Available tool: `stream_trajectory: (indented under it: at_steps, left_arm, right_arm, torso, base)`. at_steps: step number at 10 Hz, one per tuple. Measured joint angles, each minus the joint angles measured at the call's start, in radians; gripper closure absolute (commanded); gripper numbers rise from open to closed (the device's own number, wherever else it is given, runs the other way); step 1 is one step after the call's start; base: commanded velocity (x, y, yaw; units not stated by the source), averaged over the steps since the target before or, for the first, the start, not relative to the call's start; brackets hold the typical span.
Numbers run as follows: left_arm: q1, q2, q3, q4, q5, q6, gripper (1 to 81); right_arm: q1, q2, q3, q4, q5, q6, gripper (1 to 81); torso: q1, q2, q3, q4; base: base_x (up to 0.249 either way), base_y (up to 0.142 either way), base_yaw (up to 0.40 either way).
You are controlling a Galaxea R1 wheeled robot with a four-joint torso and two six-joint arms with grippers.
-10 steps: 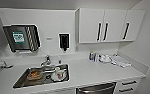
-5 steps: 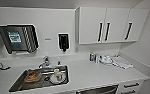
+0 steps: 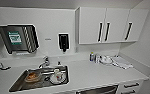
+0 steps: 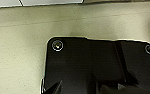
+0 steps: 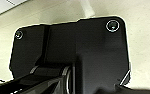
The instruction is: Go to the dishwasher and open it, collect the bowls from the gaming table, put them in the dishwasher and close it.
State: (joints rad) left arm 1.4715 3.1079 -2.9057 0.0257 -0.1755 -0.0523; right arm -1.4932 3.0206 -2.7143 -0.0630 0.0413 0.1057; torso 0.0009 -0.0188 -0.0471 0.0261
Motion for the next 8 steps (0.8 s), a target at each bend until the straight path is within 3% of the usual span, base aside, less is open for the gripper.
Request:
stream_trajectory:
  at_steps: [2,5,8]
  left_arm:
    - [0.001,-0.033,0.061,0.005,-0.001,0.000,1.0]
    - [0.006,-0.136,0.241,0.009,-0.002,0.000,1.0]
    - [0.023,-0.241,0.393,0.012,-0.010,0.000,1.0]
  right_arm:
    - [-0.011,-0.031,0.087,0.001,0.022,0.000,1.0]
    - [-0.027,-0.141,0.256,0.009,0.058,0.000,1.0]
    - [-0.053,-0.229,0.399,0.018,0.071,0.003,1.0]
  torso:
    - [0.000,0.000,0.000,0.000]
    - [0.001,-0.004,0.000,0.000]
    - [0.050,-0.085,0.000,0.000]
  base:
    - [0.000,0.000,0.000]
    - [0.000,0.000,0.000]
    - [0.000,0.000,0.000]
